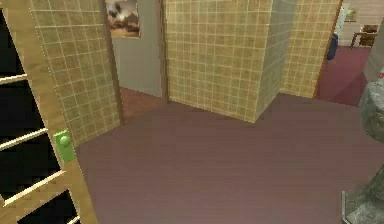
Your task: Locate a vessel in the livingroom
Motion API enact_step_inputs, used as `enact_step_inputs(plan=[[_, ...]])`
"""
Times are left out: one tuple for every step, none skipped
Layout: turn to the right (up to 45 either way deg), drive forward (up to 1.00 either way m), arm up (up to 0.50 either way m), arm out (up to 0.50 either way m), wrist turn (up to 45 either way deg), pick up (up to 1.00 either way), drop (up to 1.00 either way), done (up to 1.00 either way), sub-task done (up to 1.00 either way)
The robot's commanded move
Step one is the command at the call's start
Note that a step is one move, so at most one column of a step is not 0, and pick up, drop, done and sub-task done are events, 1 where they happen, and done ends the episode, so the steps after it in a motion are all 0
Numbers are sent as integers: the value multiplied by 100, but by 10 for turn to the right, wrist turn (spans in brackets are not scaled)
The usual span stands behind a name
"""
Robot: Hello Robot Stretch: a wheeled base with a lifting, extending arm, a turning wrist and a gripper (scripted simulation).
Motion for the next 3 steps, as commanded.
enact_step_inputs(plan=[[60, 0, 0, 0, 0, 0, 0, 0, 0], [0, 75, 0, 0, 0, 0, 0, 0, 0], [-330, 0, 0, 0, 0, 0, 0, 0, 0]])
